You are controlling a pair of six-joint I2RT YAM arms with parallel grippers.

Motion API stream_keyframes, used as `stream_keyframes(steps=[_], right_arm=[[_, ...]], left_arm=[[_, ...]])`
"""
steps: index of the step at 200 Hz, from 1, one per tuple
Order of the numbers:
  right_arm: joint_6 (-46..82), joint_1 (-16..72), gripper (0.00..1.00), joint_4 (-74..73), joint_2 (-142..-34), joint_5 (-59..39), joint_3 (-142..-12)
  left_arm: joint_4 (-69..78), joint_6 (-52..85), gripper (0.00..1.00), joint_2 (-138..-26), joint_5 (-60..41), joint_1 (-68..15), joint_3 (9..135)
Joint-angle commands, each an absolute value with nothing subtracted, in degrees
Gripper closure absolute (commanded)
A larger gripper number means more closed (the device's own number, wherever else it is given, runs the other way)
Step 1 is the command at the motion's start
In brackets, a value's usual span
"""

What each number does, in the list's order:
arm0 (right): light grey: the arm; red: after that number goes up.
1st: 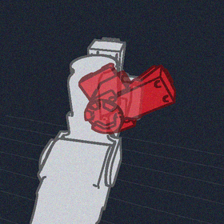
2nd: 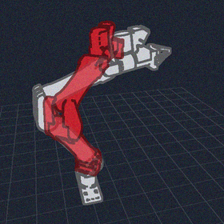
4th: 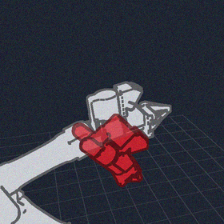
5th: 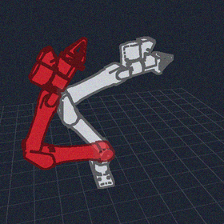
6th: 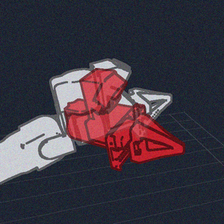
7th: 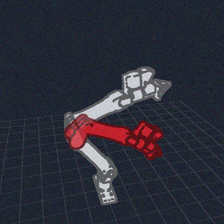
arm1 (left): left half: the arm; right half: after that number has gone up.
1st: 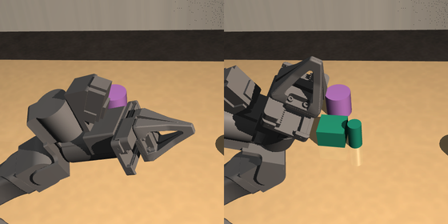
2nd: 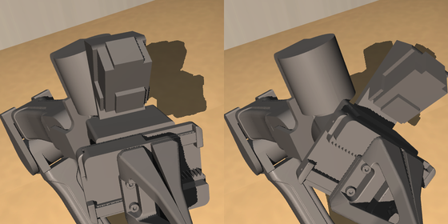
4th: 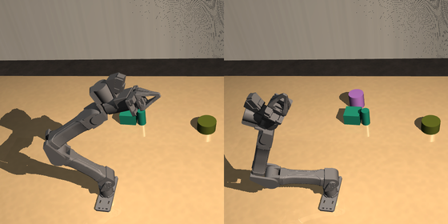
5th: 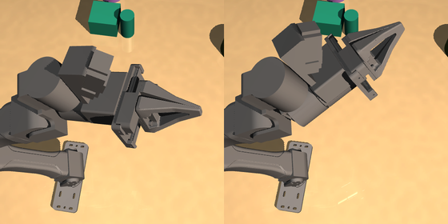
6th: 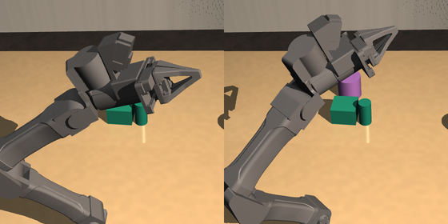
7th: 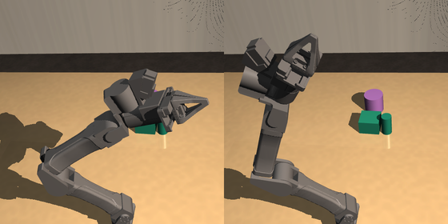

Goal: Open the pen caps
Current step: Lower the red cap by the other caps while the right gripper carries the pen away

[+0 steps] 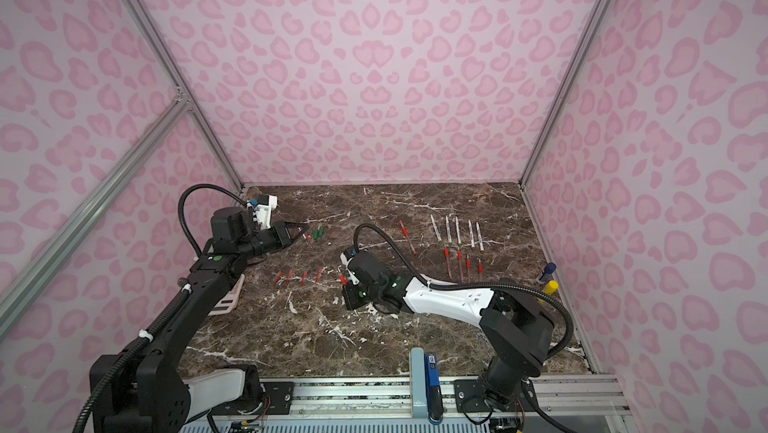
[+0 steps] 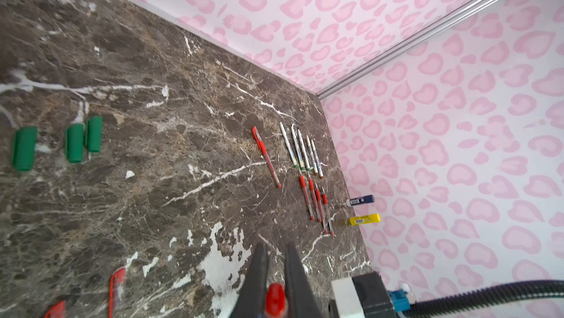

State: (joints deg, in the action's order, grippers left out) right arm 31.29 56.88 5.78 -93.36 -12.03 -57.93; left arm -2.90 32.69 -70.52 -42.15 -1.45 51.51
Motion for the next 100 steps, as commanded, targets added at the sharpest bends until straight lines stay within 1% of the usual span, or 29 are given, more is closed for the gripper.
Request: stream_keyframes(steps=[1,22,50,66,100], right_arm=[[32.8,56.3,1.00,3.2,-92.0,-11.5,-55.5],[32.9,55.4,1.00,4.1,-90.1,-10.6,-53.9],[33.7,53.0,1.00,4.4,-86.6,-10.3,-50.5],[34.0,51.7,1.00,7.1,-83.8,-8.5,-49.2],[34.8,47.1,1.00,11.3,-77.3,-6.6,-45.8]], left_arm=[[-3.2,31.4,0.97,-71.0,-41.7,-1.5,52.6],[-5.7,30.2,0.97,-71.3,-40.8,-1.5,52.8],[-5.7,28.3,0.97,-72.3,-38.0,-3.0,50.0],[-8.1,25.7,0.97,-73.6,-36.7,-5.1,49.7],[-10.8,21.0,0.97,-77.7,-30.7,-9.7,48.1]])
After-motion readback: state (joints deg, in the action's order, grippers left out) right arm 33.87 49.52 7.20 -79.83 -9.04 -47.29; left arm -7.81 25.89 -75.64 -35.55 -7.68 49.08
